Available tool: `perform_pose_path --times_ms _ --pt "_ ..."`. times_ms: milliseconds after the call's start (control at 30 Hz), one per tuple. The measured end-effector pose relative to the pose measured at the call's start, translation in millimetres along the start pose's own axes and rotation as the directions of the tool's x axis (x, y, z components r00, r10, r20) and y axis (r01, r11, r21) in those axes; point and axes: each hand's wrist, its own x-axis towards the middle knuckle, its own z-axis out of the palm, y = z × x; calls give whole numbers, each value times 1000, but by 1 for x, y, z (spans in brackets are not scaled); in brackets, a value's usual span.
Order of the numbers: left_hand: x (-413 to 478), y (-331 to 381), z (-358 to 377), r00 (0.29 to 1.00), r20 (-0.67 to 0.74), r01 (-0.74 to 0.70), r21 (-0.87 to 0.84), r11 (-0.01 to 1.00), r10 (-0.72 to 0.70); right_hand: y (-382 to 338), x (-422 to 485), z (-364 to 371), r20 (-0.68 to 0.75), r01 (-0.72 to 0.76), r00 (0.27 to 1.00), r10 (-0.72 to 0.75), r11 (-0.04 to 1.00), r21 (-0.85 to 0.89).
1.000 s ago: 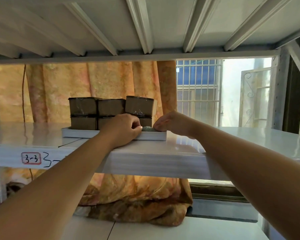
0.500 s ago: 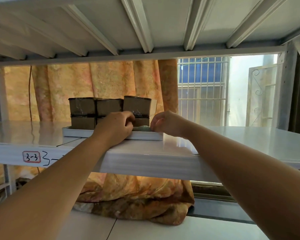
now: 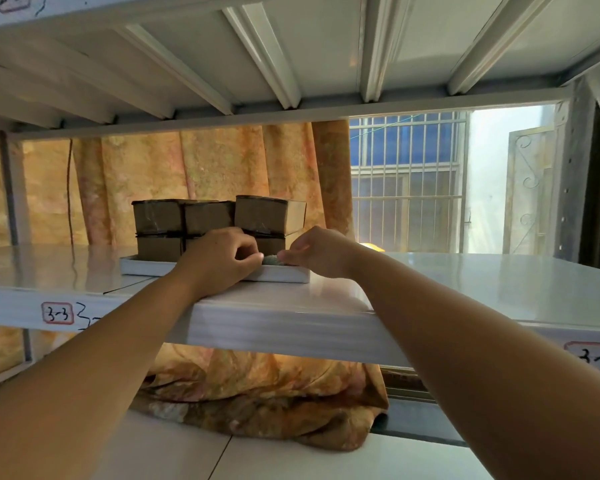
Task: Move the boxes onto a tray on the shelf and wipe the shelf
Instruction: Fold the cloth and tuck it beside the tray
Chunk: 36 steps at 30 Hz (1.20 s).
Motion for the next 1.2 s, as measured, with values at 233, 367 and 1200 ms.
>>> perform_pose_path --times_ms 233,367,1200 --pt "2 -2 2 1000 8 -8 -51 999 8 -6 -3 -2 29 -42 999 42 999 -2" --pt "1 -2 1 1000 21 -10 -45 999 11 -12 6 -1 69 -127 989 132 990 -63" --pt "-7 -4 -6 996 -5 -91 53 994 91 -68 -29 29 -530 -506 784 322 827 -246"
